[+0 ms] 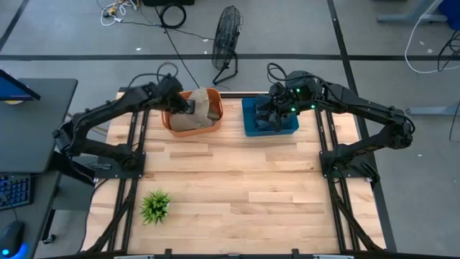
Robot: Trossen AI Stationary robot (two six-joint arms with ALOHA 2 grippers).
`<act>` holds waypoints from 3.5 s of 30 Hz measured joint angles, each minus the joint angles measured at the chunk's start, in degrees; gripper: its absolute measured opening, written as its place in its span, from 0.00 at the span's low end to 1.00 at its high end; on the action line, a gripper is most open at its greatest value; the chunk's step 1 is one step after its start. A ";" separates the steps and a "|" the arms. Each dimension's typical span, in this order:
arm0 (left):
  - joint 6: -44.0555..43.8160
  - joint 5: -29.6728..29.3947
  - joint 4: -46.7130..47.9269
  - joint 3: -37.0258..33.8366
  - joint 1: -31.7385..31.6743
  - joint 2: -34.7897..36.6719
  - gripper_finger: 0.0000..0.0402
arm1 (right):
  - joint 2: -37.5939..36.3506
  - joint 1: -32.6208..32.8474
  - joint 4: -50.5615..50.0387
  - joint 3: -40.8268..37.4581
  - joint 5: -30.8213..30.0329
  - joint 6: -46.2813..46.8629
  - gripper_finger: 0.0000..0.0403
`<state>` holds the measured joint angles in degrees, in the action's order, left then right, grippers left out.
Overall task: Pick & Place hat
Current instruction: Put the brown cap into the orange bin, then return to Home Position
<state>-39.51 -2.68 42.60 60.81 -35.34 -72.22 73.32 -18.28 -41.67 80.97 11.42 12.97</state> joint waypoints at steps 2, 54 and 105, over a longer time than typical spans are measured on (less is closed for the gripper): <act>0.31 -0.62 1.91 4.53 1.40 0.03 0.01 | 0.00 0.00 0.00 0.00 0.00 -0.02 0.53; 21.73 18.12 -43.68 -24.52 26.75 41.51 0.01 | -43.01 -0.02 20.61 -26.88 -1.53 2.06 0.00; 18.08 20.66 -68.90 -60.34 22.26 61.39 0.01 | -73.31 -0.02 46.19 -70.39 21.51 5.56 0.00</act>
<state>-21.43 17.98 -26.30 0.47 -13.08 -10.83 0.01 -18.31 4.52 10.58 32.93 18.53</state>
